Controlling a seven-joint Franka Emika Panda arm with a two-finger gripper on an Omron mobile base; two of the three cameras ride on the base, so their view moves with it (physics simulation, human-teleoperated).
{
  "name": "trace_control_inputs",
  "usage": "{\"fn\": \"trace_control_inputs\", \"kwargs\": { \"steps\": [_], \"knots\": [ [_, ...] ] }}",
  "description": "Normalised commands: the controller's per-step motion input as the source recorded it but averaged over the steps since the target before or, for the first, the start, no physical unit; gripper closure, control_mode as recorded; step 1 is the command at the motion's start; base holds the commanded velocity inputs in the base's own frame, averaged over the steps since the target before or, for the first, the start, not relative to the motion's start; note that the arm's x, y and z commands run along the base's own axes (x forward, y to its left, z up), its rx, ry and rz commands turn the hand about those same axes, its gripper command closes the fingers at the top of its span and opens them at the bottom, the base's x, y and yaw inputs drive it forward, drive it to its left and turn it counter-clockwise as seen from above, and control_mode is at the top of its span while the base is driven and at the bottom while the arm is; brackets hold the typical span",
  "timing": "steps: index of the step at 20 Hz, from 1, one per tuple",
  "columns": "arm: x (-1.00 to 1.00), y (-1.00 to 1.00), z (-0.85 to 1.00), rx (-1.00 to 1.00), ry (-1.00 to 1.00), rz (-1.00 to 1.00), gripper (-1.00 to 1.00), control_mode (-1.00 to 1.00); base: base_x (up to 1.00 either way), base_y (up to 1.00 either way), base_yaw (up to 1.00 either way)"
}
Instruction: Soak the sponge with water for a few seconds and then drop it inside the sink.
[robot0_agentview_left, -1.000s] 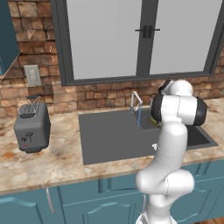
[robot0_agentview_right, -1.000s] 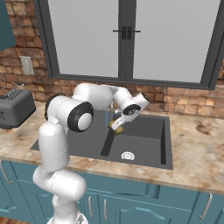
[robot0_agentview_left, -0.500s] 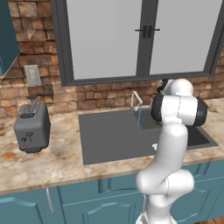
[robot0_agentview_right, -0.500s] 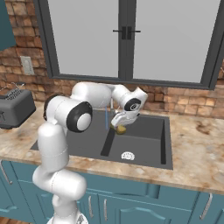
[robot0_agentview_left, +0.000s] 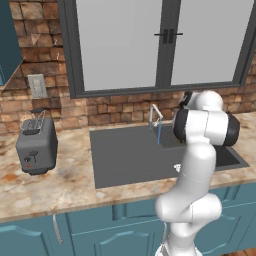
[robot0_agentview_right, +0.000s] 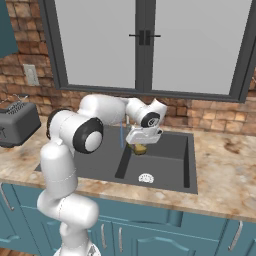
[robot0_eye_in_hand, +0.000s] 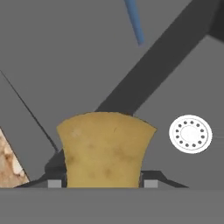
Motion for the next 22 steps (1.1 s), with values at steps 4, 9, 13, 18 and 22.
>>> {"fn": "trace_control_inputs", "kwargs": {
  "steps": [4, 9, 13, 18, 22],
  "knots": [
    [-0.01, -0.08, -0.1, -0.14, -0.02, -0.15, 1.0, -1.0, 0.0, 0.0, 0.0],
    [0.0, -0.18, -0.08, -0.17, -0.03, -0.12, 1.0, -1.0, 0.0, 0.0, 0.0],
    [0.0, -0.27, -0.06, -0.15, -0.03, -0.09, 1.0, -1.0, 0.0, 0.0, 0.0],
    [0.05, -0.2, -0.12, -0.06, -0.04, -0.05, 1.0, -1.0, 0.0, 0.0, 0.0],
    [0.42, 0.0, -0.21, 0.0, -0.03, 0.0, 1.0, -1.0, 0.0, 0.0, 0.0]
  ]
}}
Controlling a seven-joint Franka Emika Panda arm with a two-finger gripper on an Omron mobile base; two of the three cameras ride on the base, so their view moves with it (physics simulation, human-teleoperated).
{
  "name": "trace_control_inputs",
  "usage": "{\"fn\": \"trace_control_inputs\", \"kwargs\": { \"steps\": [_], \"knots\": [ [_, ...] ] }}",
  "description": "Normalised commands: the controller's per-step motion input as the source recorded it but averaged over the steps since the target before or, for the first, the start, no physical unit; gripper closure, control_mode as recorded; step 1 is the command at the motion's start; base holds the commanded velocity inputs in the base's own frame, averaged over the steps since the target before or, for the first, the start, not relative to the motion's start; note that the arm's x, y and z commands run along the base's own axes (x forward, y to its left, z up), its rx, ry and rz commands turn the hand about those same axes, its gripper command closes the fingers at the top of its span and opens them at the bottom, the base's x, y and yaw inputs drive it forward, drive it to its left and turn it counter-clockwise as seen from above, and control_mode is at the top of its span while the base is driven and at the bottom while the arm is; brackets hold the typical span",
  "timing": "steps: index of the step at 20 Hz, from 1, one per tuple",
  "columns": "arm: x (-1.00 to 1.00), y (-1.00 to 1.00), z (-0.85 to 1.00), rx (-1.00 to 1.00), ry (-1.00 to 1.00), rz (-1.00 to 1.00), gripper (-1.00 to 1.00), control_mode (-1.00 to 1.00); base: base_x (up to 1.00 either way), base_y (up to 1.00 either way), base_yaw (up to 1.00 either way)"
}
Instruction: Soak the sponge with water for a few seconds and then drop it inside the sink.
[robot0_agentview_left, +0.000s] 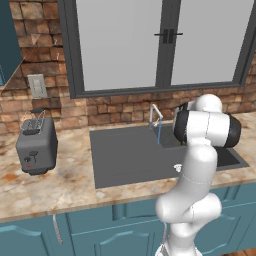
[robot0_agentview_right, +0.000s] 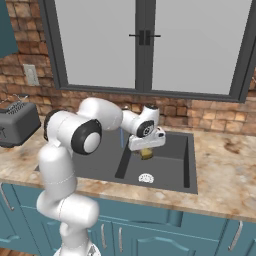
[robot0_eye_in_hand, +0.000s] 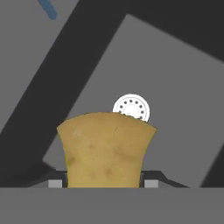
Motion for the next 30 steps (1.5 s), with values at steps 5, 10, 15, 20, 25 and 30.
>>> {"fn": "trace_control_inputs", "kwargs": {
  "steps": [5, 10, 15, 20, 25, 30],
  "knots": [
    [0.37, 0.0, -0.08, 0.0, -0.05, 0.0, 1.0, -1.0, 0.0, 0.0, 0.0],
    [0.04, -0.13, 0.0, 0.0, -0.02, -0.03, 1.0, -1.0, 0.0, 0.0, 0.0],
    [0.05, -0.13, -0.01, 0.0, 0.0, -0.08, 1.0, -1.0, 0.0, 0.0, 0.0],
    [0.23, 0.0, 0.0, -0.01, -0.02, -0.04, 1.0, -1.0, 0.0, 0.0, 0.0],
    [0.3, -0.11, 0.0, -0.01, 0.0, -0.05, 1.0, -1.0, 0.0, 0.0, 0.0],
    [0.38, -0.14, -0.02, -0.01, -0.01, -0.07, 1.0, -1.0, 0.0, 0.0, 0.0]
  ]
}}
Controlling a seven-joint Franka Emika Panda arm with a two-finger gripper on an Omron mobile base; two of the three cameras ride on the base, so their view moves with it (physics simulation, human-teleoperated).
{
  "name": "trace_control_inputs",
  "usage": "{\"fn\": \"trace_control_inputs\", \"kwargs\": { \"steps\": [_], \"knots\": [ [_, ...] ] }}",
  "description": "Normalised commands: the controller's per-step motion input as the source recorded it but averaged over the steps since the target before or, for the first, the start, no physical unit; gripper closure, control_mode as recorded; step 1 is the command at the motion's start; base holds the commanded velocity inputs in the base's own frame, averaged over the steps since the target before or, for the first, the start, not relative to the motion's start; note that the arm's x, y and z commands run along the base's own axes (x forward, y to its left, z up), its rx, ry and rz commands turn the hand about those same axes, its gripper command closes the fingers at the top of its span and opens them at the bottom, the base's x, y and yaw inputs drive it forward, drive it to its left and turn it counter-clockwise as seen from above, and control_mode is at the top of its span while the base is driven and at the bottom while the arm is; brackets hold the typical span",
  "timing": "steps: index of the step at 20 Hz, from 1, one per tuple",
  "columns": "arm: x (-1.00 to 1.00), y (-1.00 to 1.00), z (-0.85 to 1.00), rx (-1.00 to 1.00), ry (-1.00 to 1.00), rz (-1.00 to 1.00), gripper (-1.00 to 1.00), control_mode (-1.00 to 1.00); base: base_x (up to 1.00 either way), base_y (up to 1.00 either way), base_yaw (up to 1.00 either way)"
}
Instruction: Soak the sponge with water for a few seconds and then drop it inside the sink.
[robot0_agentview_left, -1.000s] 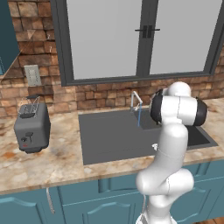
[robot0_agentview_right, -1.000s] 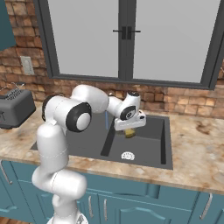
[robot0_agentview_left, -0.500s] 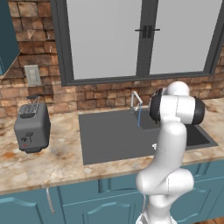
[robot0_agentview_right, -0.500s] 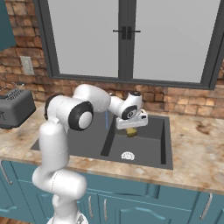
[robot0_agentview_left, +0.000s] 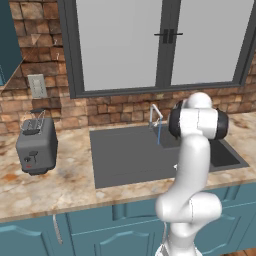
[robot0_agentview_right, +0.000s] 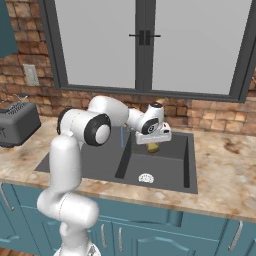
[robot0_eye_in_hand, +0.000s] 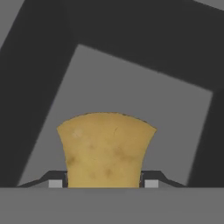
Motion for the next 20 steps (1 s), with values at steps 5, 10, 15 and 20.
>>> {"fn": "trace_control_inputs", "kwargs": {
  "steps": [5, 10, 15, 20],
  "knots": [
    [0.15, -0.17, -0.06, 0.0, -0.01, -0.06, 1.0, -1.0, 0.0, 0.0, 0.0],
    [0.0, -0.13, -0.36, 0.0, 0.0, -0.04, 1.0, -1.0, 0.0, 0.0, 0.0],
    [0.0, -0.13, -0.39, 0.0, -0.01, -0.03, 1.0, -1.0, 0.0, 0.0, 0.0],
    [0.0, -0.05, -0.52, 0.0, -0.02, -0.03, 1.0, -1.0, 0.0, 0.0, 0.0]
  ]
}}
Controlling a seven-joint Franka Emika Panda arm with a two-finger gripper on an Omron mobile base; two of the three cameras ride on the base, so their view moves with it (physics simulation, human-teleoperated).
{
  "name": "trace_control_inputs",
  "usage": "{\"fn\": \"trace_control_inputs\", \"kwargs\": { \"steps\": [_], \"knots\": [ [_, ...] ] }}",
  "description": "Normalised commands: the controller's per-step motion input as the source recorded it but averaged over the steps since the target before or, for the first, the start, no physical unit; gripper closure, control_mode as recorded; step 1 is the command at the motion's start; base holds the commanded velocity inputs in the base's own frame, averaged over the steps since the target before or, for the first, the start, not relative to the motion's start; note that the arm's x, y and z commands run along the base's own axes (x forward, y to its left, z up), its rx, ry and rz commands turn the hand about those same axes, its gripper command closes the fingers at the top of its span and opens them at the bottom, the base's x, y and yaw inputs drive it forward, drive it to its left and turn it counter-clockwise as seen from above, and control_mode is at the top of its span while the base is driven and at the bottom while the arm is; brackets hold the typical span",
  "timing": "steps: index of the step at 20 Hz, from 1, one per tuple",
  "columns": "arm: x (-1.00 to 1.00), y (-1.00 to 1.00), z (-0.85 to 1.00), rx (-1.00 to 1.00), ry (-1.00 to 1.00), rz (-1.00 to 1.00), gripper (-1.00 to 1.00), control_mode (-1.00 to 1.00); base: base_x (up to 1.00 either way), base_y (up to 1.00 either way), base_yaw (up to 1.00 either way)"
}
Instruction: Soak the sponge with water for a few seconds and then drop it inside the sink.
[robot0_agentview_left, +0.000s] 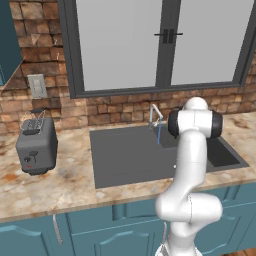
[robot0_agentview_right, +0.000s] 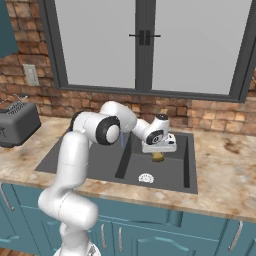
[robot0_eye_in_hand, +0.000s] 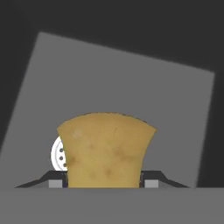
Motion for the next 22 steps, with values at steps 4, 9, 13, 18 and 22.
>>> {"fn": "trace_control_inputs", "kwargs": {
  "steps": [4, 9, 13, 18, 22],
  "knots": [
    [0.03, 0.0, -0.48, 0.0, -0.05, -0.02, 1.0, -1.0, 0.0, 0.0, 0.0],
    [0.12, 0.0, -0.25, 0.0, -0.04, -0.01, 1.0, -1.0, 0.0, 0.0, 0.0],
    [0.13, 0.0, -0.28, 0.0, -0.04, -0.01, 1.0, -1.0, 0.0, 0.0, 0.0],
    [0.06, 0.0, -0.27, 0.0, -0.03, -0.01, 1.0, -1.0, 0.0, 0.0, 0.0],
    [0.03, 0.0, -0.25, 0.0, -0.01, 0.0, 1.0, -1.0, 0.0, 0.0, 0.0]
  ]
}}
